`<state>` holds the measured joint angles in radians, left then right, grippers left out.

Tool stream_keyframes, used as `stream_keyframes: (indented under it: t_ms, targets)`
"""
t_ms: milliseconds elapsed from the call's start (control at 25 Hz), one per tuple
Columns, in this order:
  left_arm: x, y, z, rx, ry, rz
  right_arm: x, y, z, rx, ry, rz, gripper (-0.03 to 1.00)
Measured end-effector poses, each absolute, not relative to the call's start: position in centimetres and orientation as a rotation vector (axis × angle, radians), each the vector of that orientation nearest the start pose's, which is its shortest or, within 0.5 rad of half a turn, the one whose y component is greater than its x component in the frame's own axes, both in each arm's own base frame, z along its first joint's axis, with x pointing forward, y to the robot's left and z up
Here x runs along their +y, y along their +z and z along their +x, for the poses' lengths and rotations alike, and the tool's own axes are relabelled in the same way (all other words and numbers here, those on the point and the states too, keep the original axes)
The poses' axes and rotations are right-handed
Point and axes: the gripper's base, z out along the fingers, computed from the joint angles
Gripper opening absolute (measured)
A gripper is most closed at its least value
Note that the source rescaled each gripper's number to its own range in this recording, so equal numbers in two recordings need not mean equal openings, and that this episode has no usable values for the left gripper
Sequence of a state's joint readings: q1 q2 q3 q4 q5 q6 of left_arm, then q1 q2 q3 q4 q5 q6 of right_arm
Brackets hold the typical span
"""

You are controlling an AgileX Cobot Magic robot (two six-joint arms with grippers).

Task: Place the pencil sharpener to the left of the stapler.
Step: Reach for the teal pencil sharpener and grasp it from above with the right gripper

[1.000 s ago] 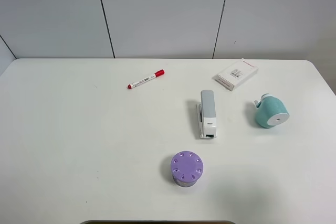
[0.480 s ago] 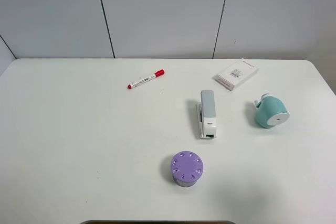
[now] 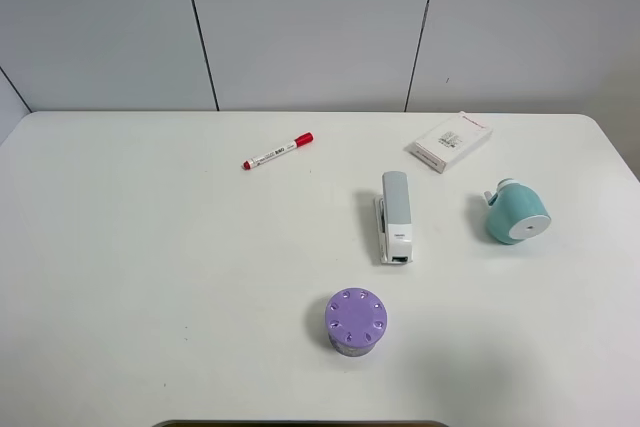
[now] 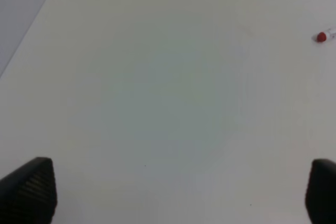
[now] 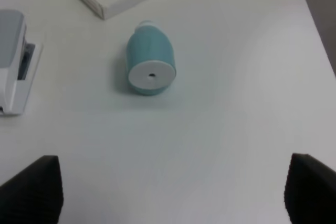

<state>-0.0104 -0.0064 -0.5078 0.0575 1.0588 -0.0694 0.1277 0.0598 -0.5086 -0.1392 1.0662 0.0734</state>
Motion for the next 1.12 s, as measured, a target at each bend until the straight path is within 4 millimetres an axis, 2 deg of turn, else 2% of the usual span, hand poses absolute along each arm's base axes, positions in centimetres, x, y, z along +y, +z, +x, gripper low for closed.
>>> stream_keyframes:
  t_ms: [160, 480, 760, 920, 1120]
  targets:
    - [0.5, 28.0, -0.7, 2.026, 0.018, -0.063, -0.9, 28.5, 2.1, 2.187, -0.061, -0.065, 0.87]
    - [0.5, 28.0, -0.7, 2.026, 0.018, -0.063, -1.0, 32.7, 6.1, 2.271, -0.176, -0.082, 0.87]
    - [0.5, 28.0, -0.7, 2.026, 0.018, -0.063, -0.4, 36.2, 11.1, 2.337, -0.195, -0.095, 0.87]
    - [0.5, 28.0, -0.7, 2.026, 0.018, -0.063, 0.0, 36.5, 14.8, 2.420, -0.208, -0.109, 0.87]
    - [0.5, 28.0, -0.7, 2.026, 0.018, -0.063, 0.6, 35.8, 19.4, 2.529, -0.223, -0.127, 0.87]
